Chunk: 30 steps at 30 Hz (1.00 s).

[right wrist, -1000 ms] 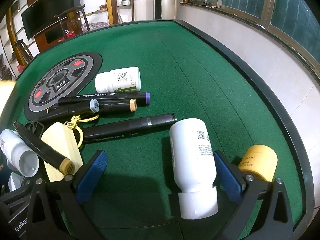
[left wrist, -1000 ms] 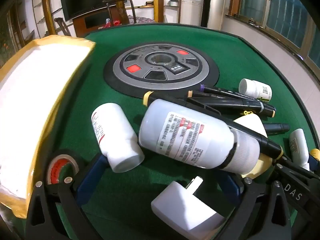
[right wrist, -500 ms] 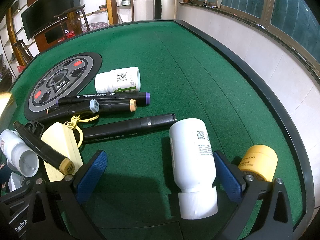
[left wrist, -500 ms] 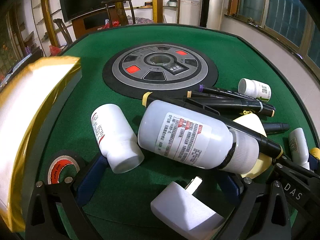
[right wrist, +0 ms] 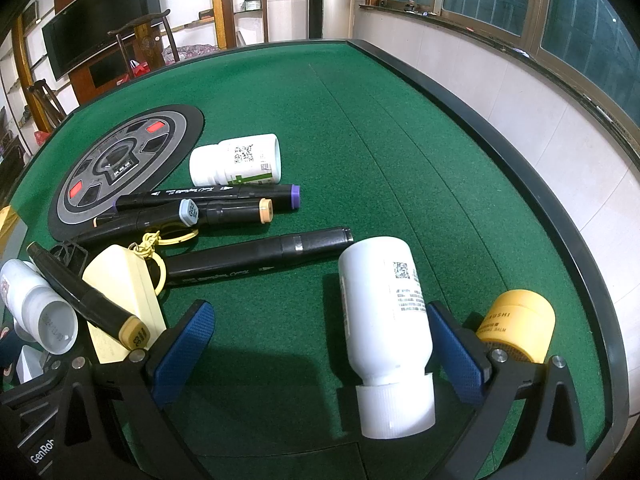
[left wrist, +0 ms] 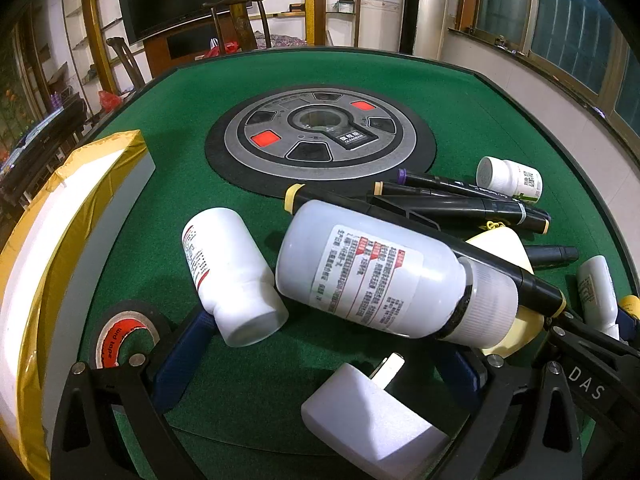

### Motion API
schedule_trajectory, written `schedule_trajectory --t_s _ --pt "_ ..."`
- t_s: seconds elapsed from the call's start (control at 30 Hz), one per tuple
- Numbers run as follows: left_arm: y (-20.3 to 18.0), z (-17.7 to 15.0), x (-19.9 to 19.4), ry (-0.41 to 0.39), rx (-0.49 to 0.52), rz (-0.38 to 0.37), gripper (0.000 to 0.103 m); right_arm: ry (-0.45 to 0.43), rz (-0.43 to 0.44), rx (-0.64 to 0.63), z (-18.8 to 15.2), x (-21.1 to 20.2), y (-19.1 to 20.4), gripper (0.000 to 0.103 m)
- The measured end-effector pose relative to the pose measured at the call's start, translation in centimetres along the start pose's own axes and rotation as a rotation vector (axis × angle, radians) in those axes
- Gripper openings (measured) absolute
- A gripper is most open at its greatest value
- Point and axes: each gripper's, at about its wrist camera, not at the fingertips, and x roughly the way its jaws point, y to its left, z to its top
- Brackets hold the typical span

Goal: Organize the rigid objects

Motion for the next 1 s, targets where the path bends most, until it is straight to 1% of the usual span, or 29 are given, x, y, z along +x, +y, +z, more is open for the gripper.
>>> schedule_trajectory --t_s 0.87,0.93,1.0 --pt "0.00 0.01 0.03 0.001 0.002 0.000 0.102 0.000 0.001 0.001 0.02 0.08 0.04 0.103" --pt "-0.01 0.03 0.06 0.011 0.019 -0.007 0.102 0.000 0.000 0.001 0.02 0.09 0.06 0.103" --pt "-0.01 -0.08 -0.07 0.039 0.048 -0.031 0.102 0.001 0.001 0.000 0.06 0.05 0.04 0.103"
